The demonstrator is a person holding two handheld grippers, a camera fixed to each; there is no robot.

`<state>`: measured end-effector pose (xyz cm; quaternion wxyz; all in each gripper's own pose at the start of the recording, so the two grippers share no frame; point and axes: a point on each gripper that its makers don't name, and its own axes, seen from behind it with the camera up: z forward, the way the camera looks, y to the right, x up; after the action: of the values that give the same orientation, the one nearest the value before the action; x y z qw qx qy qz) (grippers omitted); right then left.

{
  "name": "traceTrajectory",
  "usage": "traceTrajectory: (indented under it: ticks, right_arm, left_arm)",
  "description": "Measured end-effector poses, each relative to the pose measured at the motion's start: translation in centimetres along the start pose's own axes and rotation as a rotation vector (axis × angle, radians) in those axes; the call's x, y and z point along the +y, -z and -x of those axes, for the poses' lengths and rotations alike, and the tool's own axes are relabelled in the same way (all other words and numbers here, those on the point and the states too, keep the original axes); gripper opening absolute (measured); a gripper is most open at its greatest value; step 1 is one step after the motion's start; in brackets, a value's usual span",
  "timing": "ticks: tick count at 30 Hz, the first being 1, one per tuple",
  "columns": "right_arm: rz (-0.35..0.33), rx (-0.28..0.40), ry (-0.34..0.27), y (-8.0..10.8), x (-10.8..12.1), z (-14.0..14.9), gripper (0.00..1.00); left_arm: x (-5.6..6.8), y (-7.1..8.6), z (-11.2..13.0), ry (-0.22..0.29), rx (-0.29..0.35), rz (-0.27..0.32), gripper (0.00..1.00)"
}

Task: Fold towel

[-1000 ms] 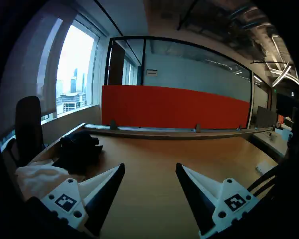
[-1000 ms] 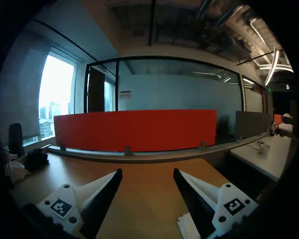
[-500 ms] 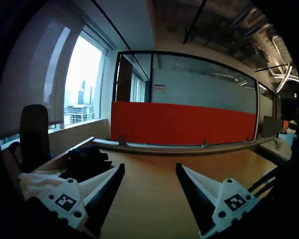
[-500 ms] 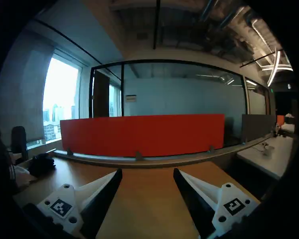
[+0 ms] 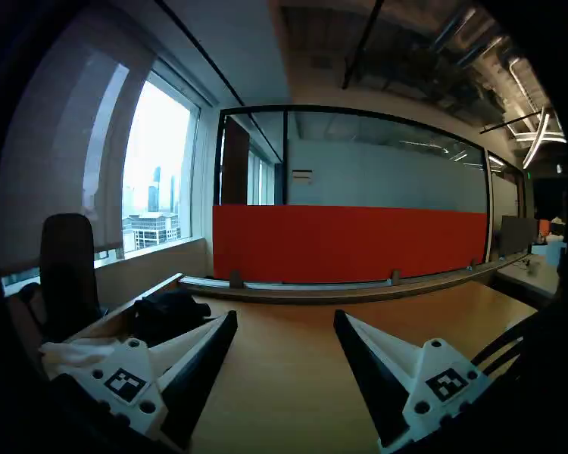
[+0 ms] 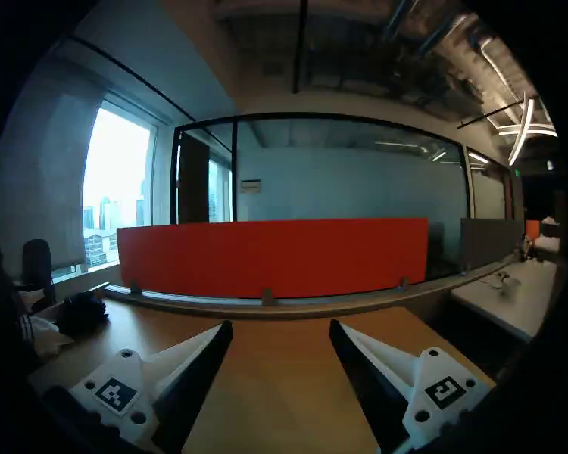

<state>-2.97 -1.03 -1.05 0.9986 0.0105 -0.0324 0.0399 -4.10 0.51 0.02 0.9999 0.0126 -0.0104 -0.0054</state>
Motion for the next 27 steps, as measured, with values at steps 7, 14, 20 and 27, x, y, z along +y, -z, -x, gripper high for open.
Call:
traceTrajectory:
  ticks: [7, 14, 20, 27]
  right_arm:
    - [-0.004, -0.003, 0.001, 0.6, -0.6, -0.1, 0.99]
    - [-0.019, 0.004, -0.022, 1.1, -1.8, 0.1, 0.99]
    - [-0.026, 0.001, -0.018, 1.3, -2.7, 1.4, 0.99]
    - [-0.025, 0.001, 0.016, 1.5, -3.2, 2.7, 0.99]
  left_arm:
    - [0.8, 0.1, -0.1, 0.003, 0.038, 0.019, 0.95]
    - [0.2, 0.5, 2.4, -0.016, 0.043, 0.012, 0.95]
    - [-0.1, 0.4, 5.4, -0.025, 0.038, 0.017, 0.95]
    - [0.1, -0.1, 8.2, -0.008, 0.045, 0.022, 0.95]
